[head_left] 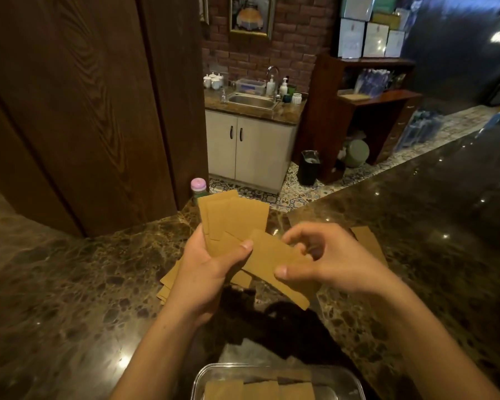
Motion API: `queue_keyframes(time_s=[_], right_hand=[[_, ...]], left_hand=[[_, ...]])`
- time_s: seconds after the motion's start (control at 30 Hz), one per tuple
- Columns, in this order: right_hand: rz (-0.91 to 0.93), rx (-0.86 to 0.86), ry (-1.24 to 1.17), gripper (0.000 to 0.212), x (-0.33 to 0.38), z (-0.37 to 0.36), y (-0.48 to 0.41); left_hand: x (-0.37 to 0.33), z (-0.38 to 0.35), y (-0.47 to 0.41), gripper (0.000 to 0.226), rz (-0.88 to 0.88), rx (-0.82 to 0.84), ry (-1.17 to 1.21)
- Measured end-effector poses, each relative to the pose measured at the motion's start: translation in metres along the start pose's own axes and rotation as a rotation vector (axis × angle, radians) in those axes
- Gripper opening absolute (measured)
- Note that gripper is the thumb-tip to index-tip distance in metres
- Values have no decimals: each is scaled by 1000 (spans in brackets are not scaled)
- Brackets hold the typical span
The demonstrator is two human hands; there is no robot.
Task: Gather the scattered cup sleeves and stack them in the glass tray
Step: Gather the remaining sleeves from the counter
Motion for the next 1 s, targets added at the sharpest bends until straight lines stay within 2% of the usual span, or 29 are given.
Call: queue_keyframes(time_s=[0.1, 0.2, 0.23, 0.3, 0.37, 0.4, 0.57, 0.67, 0.8, 0.87, 1.0], right_hand=[[40, 126, 48, 23, 9, -16, 3], [40, 80, -46, 20, 9, -13, 3], [34, 21, -148, 22, 7, -6, 3], [22, -69, -523, 27, 0, 6, 6], [24, -66, -844, 35, -3, 4, 9], [30, -70, -904, 38, -1, -1, 12], [40, -193, -877, 24, 8, -19, 17], [42, -192, -931, 24, 10, -24, 16], [17, -166, -980, 27, 5, -29, 17], [20, -219, -975, 24, 0, -19, 20], [68, -331, -993, 24, -9, 11, 32]], left_hand=[[1, -15, 0, 48, 31, 97, -10], [5, -22, 3, 41, 84, 101, 105], [5, -21, 2, 41, 92, 82, 130], [2, -15, 1, 45, 65, 36, 122], [-1, -14, 1, 51, 22, 6, 105], [-2, -16, 1, 53, 8, 4, 109], [-1, -32, 7, 46, 15, 72, 119], [3, -37, 11, 37, 47, 117, 104], [5, -39, 15, 37, 82, 155, 126], [7, -39, 18, 37, 128, 175, 182], [1, -27, 13, 36, 49, 111, 86]])
Point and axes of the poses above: each hand's wrist, its own y-axis away from the middle knuckle, its own z-axis out of the back of the hand, x = y × z, the point moved 10 cm from there along -y, towards the middle knuckle, and after that the axes turned 12 degrees about -z, right-handed, at the moved point
